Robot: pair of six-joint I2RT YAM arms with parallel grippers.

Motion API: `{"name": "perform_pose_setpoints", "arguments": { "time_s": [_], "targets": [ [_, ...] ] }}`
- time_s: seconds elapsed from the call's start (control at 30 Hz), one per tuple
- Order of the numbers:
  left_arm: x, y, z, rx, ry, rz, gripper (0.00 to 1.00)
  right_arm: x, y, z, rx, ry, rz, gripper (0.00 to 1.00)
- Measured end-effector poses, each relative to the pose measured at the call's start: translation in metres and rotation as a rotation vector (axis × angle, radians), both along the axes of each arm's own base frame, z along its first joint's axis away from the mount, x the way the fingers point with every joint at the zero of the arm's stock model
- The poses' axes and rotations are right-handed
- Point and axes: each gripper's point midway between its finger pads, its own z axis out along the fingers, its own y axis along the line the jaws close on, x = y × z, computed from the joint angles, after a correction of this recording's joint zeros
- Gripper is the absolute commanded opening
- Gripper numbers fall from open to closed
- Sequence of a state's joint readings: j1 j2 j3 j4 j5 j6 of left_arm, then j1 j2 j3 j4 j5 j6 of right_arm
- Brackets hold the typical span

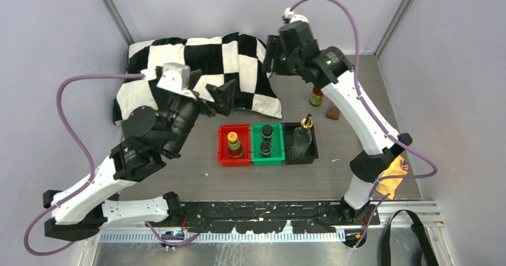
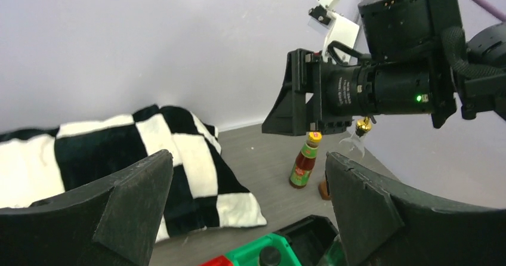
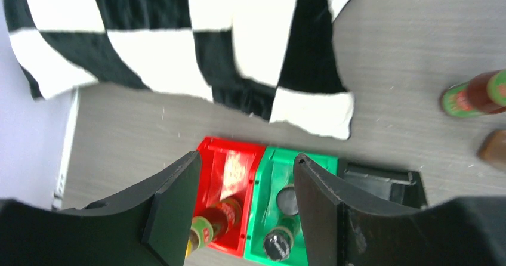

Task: Organize the condiment bottles
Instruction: Place the bottle in the storage box, then pick up the bottle from the center of the board.

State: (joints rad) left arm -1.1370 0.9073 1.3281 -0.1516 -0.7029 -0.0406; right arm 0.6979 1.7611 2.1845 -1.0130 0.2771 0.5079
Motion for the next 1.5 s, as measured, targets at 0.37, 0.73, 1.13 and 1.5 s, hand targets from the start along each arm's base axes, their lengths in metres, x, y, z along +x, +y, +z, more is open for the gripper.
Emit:
{"name": "perform_pose_setpoints", "arguments": {
  "time_s": [0.37, 0.73, 1.13, 1.5],
  "targets": [
    [0.047, -0.115, -0.016, 0.332, 0.0, -0.162, 1.0, -0.013, -0.098, 0.035, 0.001, -0.1, -0.207, 0.66],
    [0.147, -0.16, -0.053, 0.412, 0.165, -0.309, 1.0, -0.041, -0.158, 0.056, 0.009, -0.25, -0.374, 0.67],
    [0.221, -0.188, -0.11, 0.244, 0.324, -0.619, 1.0, -0.052, -0.188, 0.024, -0.06, -0.287, -0.469, 0.67],
    [0.227, -0.22, -0.145, 0.076, 0.411, -0.932, 0.98, -0.065, -0.207, 0.03, -0.061, -0.351, -0.52, 0.67]
  ]
}}
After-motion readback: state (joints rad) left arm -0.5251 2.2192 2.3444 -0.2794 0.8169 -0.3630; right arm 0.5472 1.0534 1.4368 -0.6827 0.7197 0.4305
